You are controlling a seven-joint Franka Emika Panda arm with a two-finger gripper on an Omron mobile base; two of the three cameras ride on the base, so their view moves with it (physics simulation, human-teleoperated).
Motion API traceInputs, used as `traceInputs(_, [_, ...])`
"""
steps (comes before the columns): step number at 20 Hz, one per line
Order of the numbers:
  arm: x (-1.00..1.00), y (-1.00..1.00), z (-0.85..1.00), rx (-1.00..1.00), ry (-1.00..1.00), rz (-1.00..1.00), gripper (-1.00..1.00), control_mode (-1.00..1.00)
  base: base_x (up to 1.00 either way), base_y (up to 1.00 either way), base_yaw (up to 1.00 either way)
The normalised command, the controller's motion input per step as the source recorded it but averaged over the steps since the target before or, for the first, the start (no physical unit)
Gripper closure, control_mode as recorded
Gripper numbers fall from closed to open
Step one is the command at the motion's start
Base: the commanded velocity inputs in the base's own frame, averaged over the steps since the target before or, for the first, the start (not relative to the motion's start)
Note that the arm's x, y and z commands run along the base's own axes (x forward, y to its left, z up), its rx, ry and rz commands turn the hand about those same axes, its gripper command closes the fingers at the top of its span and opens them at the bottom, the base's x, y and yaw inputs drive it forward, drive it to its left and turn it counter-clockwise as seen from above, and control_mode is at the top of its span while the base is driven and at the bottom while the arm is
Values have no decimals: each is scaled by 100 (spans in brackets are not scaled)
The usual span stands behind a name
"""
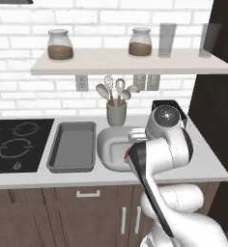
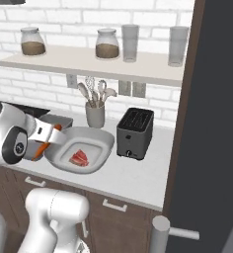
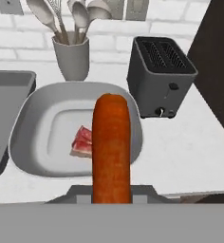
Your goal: Place one carrot and one steak in each tupperware on the nearby counter, to pack two identical lunches.
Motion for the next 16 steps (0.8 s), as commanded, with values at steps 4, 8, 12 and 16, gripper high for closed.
traceInputs(4, [100,24,-52,0,12,-2,100,-100,0,0,0])
traceInputs(8, [100,5,-58,7,22,0,100,-100,0,0,0])
traceInputs(12, [93,11,-65,12,17,0,100,-100,0,0,0])
traceInputs(16, [61,23,-32,4,3,-5,100,-100,0,0,0])
